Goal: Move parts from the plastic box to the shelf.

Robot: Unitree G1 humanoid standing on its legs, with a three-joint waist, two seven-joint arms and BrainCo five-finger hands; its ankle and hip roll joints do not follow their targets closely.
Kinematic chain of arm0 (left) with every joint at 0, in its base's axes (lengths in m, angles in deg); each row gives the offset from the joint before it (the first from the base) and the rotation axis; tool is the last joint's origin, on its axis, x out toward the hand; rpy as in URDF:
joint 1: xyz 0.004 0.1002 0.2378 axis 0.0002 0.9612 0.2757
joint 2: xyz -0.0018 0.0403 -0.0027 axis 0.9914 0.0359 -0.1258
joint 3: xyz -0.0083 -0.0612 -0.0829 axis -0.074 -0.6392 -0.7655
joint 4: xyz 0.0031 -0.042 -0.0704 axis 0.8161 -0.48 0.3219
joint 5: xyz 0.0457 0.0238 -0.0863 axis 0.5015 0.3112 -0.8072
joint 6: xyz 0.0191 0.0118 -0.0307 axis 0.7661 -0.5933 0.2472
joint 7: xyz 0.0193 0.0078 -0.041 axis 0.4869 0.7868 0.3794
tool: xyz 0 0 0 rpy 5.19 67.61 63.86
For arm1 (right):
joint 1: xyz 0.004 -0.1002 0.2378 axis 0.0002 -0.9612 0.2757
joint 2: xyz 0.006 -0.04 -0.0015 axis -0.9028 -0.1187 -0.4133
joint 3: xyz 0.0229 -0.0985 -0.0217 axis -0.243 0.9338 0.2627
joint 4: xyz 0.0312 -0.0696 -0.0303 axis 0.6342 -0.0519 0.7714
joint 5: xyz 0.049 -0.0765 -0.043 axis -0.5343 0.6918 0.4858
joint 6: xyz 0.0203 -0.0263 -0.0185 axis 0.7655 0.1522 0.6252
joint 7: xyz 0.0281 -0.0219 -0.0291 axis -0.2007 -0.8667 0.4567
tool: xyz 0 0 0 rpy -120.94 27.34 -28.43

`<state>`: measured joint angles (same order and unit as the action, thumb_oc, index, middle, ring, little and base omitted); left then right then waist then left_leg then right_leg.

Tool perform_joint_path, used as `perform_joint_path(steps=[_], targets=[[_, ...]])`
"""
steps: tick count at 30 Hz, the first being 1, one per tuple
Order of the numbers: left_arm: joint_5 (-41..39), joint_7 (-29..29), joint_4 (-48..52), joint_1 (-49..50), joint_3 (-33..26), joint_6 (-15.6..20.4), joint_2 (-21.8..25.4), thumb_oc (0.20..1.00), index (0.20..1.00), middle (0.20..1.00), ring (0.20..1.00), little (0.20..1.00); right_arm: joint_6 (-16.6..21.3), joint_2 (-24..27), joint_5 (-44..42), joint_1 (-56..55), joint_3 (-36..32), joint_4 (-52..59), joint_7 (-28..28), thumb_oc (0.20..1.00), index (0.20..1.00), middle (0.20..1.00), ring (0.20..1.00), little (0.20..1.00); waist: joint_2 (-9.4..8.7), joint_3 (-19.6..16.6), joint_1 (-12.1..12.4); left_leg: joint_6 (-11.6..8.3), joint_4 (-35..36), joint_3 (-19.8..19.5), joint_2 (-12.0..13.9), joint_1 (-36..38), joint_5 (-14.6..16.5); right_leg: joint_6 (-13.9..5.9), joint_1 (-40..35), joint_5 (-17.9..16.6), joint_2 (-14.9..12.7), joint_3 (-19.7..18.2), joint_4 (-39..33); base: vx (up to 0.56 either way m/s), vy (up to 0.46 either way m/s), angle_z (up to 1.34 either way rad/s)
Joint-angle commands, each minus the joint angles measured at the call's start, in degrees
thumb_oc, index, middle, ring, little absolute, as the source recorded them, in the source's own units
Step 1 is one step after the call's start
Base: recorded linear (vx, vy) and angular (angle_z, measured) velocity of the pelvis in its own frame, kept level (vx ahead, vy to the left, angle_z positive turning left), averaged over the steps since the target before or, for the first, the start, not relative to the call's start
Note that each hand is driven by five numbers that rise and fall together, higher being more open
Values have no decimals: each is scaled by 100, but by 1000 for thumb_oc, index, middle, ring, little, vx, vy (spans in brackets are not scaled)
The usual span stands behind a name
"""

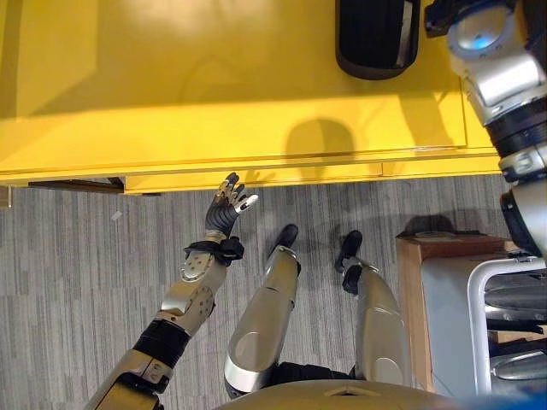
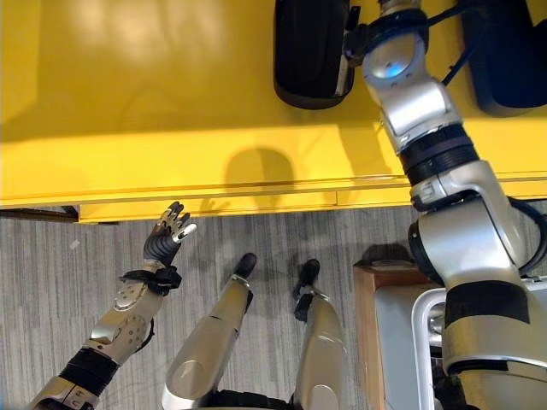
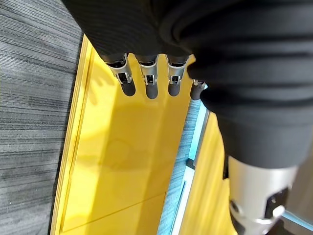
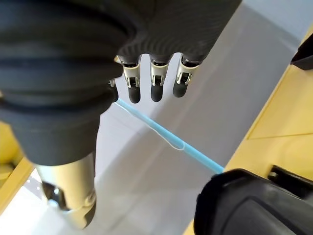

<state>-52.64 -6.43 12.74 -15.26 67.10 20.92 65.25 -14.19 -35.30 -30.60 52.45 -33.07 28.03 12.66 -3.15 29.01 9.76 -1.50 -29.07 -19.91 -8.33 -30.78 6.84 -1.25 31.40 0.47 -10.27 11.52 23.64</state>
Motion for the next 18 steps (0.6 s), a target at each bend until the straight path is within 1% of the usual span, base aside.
perform_joint_path(steps=[1,4,10,12,13,18], targets=[[42,-84,272,215,-131,144,98,1000,1000,1000,1000,1000,361,69,73,-370,-355,453,72,1000,1000,1000,1000,1000,-24,-269,93,161,275,495,180,-54,122,-102,-549,1078,-79,-292,686,-7,-5,-8],[76,-56,269,252,-155,131,58,1000,1000,1000,1000,1000,452,-227,-3,-876,-637,801,47,1000,1000,1000,1000,1000,-8,-300,68,161,359,498,204,26,90,-108,-634,1051,-76,-270,600,0,-11,-4],[134,-75,282,350,-195,76,34,1000,1000,1000,1000,1000,498,-697,-51,-1576,-742,1285,-158,1000,1000,1000,1000,1000,10,-336,55,157,439,478,221,135,55,-111,-759,1040,-63,-251,512,0,-2,-1],[155,-74,277,374,-199,51,26,1000,1000,1000,1000,1000,508,-845,-92,-1760,-792,1343,-176,1000,1000,1000,1000,1000,12,-346,57,161,436,467,220,159,59,-112,-796,1048,-57,-246,506,0,0,0],[196,-78,224,397,-181,22,-10,1000,1000,1000,1000,1000,547,-1071,-150,-1941,-802,1349,-205,1000,1000,1000,1000,1000,22,-363,61,164,437,456,224,177,61,-115,-815,1060,-65,-245,517,0,0,0],[234,-88,210,400,-156,12,2,1000,1000,1000,1000,1000,534,-1417,-226,-2172,-749,1313,-277,1000,1000,1000,1000,1000,55,-391,92,155,461,426,233,229,60,-121,-862,1073,-85,-213,525,0,0,0]])
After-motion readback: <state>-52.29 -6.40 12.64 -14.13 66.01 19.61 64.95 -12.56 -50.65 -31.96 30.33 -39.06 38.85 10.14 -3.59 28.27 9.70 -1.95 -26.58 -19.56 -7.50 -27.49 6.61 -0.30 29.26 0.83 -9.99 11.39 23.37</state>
